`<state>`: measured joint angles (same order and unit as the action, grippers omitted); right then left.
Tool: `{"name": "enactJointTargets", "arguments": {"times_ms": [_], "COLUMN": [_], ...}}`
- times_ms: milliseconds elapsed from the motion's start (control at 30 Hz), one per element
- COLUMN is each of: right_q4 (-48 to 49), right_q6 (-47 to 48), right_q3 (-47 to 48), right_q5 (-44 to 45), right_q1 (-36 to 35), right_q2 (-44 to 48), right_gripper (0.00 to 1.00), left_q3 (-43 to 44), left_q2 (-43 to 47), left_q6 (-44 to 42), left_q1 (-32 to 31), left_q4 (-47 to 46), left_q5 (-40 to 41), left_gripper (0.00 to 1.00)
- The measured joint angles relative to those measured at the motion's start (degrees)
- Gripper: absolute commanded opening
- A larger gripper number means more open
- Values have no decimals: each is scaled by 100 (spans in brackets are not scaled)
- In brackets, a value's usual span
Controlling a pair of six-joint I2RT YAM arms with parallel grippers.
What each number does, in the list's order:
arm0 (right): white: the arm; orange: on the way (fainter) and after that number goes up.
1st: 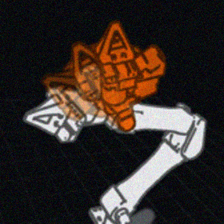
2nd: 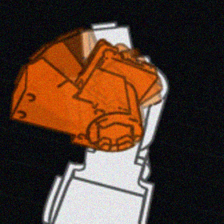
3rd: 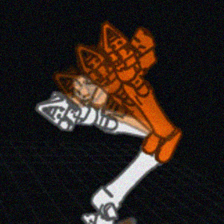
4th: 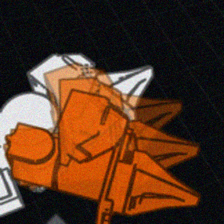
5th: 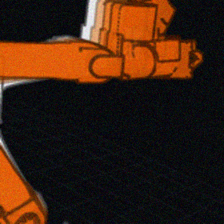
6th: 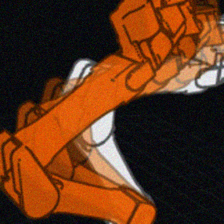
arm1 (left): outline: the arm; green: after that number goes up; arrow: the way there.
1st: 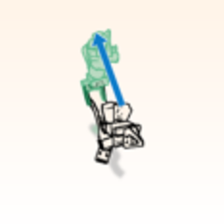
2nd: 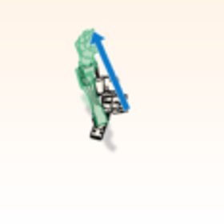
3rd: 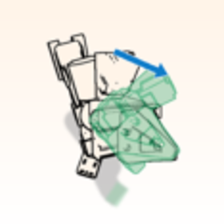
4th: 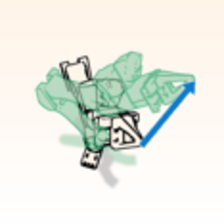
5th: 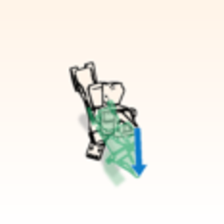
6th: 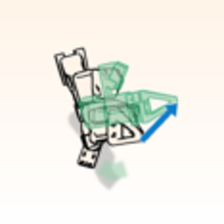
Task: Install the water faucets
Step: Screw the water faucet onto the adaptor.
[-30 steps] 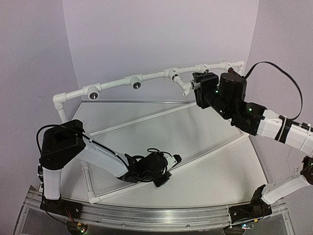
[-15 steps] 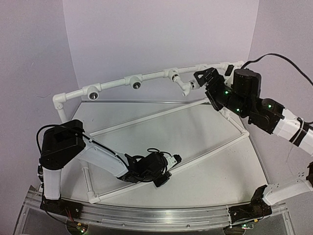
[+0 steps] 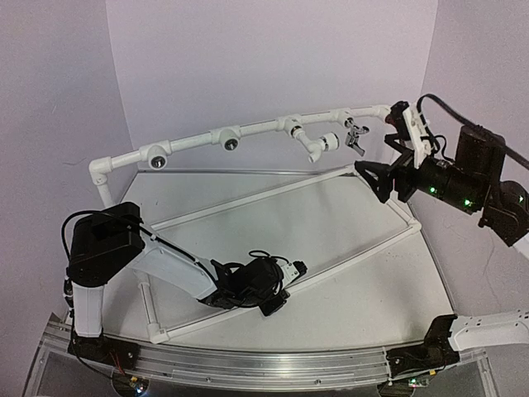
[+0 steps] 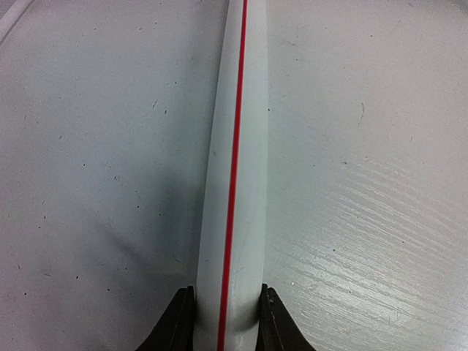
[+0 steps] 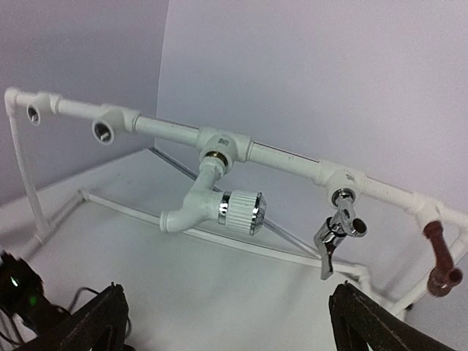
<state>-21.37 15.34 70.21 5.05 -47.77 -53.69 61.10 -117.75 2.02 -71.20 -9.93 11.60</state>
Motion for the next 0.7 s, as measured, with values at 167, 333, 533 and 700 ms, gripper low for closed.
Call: {"name": "enactJointTargets", "arguments": {"times_ms": [167,333,533,700], "right_q4": [-508,-735,-175,486], "right_q6": [2018,3793,5627,7090], "right_q3": [104,61,-352,-734], "right_q5": [-89,-60,146,196], "right_q1": [0,-1,-6,-15], "right_q2": [-386,-707,-671,-695], "right_gripper": [98,98,98,98], "left_q3": [2,2,2,2], "left_q2": [-1,-2,0,-2], "left_q6": [0,0,0,0], "left_q1": [0,0,0,0], "left_q4": [2,2,2,2], "left_q5": [0,0,-2,-1], "left_gripper": [0,0,0,0]}}
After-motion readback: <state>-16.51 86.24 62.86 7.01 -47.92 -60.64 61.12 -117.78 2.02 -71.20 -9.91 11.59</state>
